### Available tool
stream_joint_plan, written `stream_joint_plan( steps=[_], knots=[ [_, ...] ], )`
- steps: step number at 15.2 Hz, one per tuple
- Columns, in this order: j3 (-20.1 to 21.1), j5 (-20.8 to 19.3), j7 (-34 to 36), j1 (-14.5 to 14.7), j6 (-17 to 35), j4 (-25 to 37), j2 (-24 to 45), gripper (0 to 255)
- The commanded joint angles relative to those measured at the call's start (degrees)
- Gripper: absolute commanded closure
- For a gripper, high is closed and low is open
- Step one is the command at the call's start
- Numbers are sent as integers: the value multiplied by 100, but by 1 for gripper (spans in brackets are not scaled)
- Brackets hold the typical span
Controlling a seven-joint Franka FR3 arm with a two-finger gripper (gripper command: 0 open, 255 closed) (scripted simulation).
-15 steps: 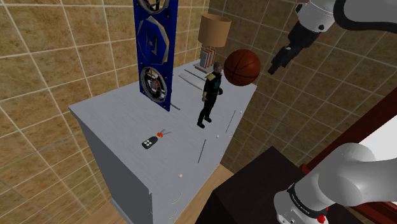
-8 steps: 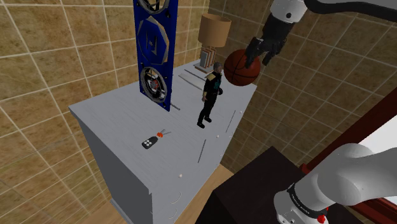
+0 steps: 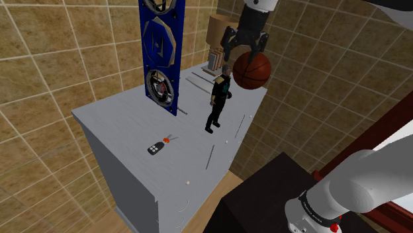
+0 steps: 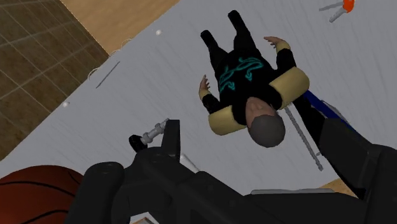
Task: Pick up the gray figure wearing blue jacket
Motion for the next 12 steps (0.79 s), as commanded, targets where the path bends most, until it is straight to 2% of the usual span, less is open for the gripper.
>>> stream_joint_plan(
  steps=[1,8,11,12],
  knots=[
    [148,-24,531,-7,-110,600,563,0],
    [130,19,500,6,454,-110,411,0],
    [130,22,498,6,500,-165,402,0],
    [133,22,503,9,497,-161,402,255]
  ],
)
